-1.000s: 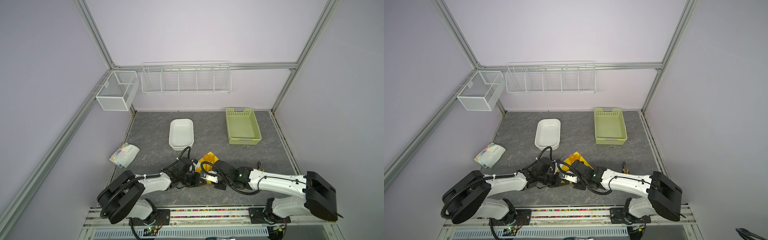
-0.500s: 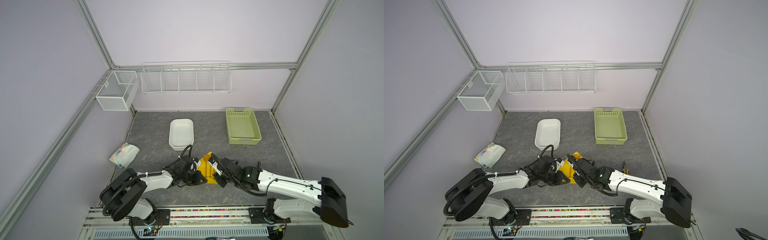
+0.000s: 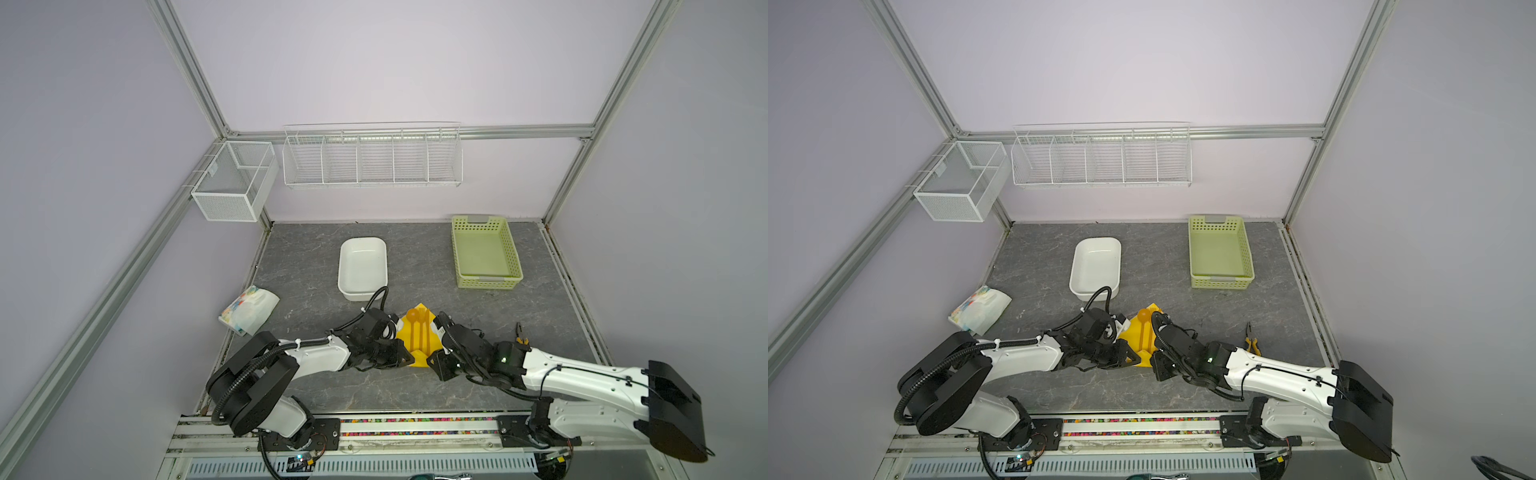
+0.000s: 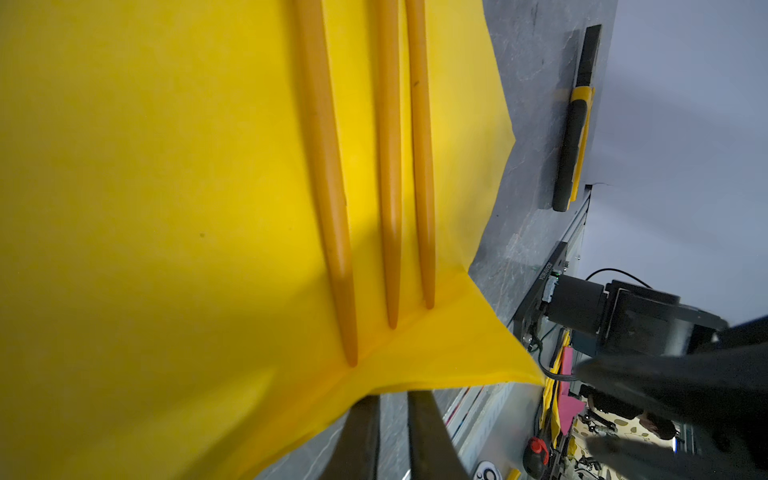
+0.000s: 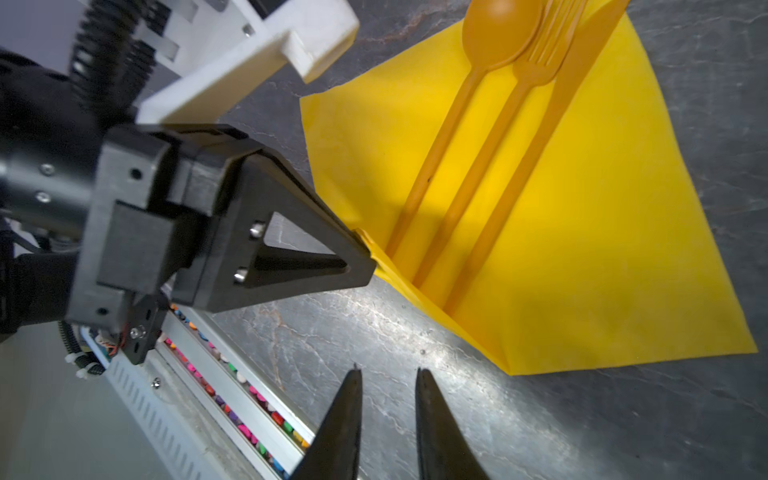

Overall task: Place the utensils on the paper napkin and roll it up
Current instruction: 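Fold the napkin edge over the utensil handles with both grippers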

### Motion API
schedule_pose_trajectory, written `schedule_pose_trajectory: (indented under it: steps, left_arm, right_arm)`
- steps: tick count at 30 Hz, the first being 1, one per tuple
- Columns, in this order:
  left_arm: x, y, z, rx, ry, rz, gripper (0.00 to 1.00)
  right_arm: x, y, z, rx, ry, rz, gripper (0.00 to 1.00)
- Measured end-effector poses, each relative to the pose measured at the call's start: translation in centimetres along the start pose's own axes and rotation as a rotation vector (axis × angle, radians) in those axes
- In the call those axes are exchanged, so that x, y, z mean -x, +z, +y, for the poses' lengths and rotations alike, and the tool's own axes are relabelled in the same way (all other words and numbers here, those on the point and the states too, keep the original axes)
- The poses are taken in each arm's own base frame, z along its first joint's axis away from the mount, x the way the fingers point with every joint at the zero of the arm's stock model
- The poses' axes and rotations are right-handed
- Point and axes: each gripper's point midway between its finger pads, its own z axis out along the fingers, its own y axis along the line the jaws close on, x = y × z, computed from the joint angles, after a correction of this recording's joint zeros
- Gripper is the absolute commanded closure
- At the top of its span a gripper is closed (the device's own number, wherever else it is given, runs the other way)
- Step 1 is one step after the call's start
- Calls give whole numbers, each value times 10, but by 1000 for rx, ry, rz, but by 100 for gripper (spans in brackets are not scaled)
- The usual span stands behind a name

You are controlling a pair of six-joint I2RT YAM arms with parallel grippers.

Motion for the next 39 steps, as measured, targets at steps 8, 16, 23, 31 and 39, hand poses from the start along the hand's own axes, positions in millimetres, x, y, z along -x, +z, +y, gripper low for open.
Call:
schedule_pose_trajectory:
  steps: [8,16,23,31,39]
  left_arm:
    - [3,-1,3,16,-14,-1,86]
    - [5,0,5,26,-21,4,86]
    - [7,0,4,30,-18,-1,87]
    - [10,-1,7,53,-18,-7,87]
    - [8,-3,16,101,-16,-3,87]
  right_arm:
    - [-12,20,-2,-18,10,72,77]
    - [-15,42,3,-37,9,144,80]
    - [-8,51,5,-52,14,151,82]
    - [1,50,-6,-95,34,128,83]
    - [4,52,-20,-137,58,128,84]
